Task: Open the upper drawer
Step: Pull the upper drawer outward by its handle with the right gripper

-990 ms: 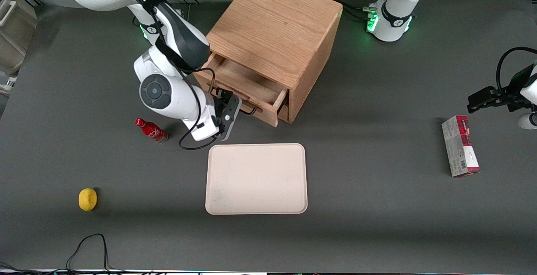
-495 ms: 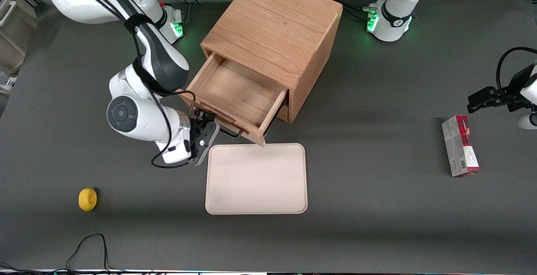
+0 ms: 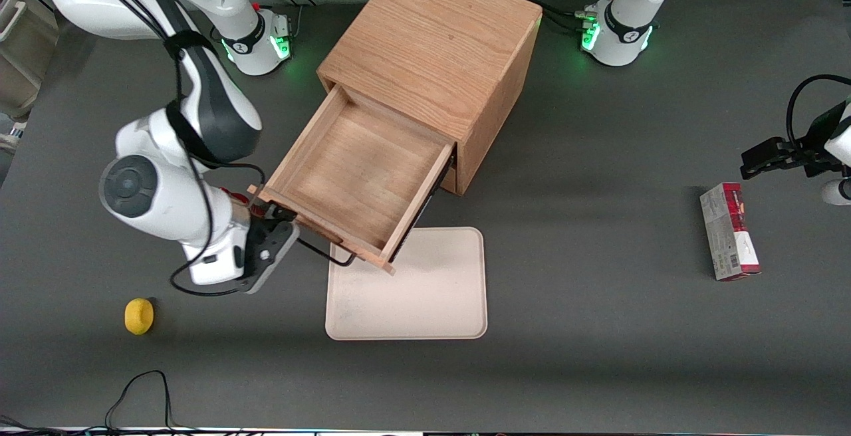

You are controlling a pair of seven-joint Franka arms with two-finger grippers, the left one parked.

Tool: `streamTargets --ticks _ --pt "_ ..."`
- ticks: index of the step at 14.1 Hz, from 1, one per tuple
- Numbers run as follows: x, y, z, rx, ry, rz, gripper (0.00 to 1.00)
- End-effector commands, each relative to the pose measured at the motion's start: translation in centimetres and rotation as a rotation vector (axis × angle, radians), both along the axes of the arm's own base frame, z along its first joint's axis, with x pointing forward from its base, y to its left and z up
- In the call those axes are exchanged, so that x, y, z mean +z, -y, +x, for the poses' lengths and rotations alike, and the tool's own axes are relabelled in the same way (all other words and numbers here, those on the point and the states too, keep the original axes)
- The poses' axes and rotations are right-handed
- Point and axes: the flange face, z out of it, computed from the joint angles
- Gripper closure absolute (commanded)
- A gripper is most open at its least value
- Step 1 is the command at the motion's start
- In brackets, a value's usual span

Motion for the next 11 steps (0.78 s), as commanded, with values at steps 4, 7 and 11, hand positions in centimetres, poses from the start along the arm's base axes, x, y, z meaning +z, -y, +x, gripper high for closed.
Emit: streamTargets --ticks 4,7,11 --pt "7.4 6.1 -0.8 -0.335 -0.121 0.139 0.0" --pt "10.6 9.1 -3.1 -0.552 -0.186 0.078 0.0" --pt "12.0 13.1 -9.2 -0.789 -0.148 -0.079 0.0"
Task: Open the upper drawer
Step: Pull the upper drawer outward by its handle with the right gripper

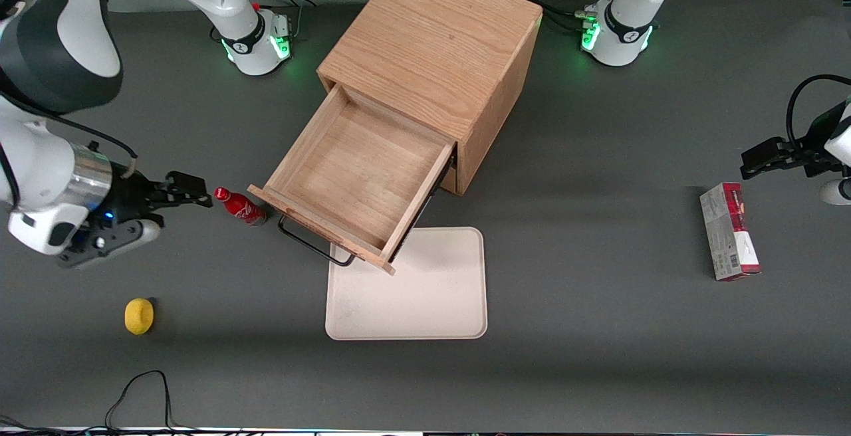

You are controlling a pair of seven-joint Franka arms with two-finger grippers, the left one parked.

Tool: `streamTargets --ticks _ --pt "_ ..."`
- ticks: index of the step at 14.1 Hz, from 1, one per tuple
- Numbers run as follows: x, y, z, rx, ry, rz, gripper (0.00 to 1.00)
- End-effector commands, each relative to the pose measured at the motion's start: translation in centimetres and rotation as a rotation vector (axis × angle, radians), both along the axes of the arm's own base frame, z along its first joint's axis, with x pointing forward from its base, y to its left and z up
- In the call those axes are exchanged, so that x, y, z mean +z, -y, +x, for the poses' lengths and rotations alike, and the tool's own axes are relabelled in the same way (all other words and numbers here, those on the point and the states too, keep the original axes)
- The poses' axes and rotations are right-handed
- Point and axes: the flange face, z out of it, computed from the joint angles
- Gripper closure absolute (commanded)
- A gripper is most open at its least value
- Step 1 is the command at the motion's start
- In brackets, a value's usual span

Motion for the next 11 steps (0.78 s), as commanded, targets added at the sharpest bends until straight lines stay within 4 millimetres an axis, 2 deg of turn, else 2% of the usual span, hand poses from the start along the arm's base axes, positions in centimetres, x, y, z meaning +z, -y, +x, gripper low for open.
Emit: streamTargets --ticks 1,3,5,9,11 --pt "0.8 3.2 -6.8 -0.118 0.032 -0.064 0.0" --pt "0.7 5.4 -11.0 -0.205 0.084 -0.069 0.0" --pt "1.8 6.4 -13.3 -0.221 0.114 -0.107 0.0" --pt "2.3 7.5 -13.8 -0.226 0.104 -0.166 0.0" --pt "2.4 9.6 -13.4 -0.273 0.1 -0.15 0.0"
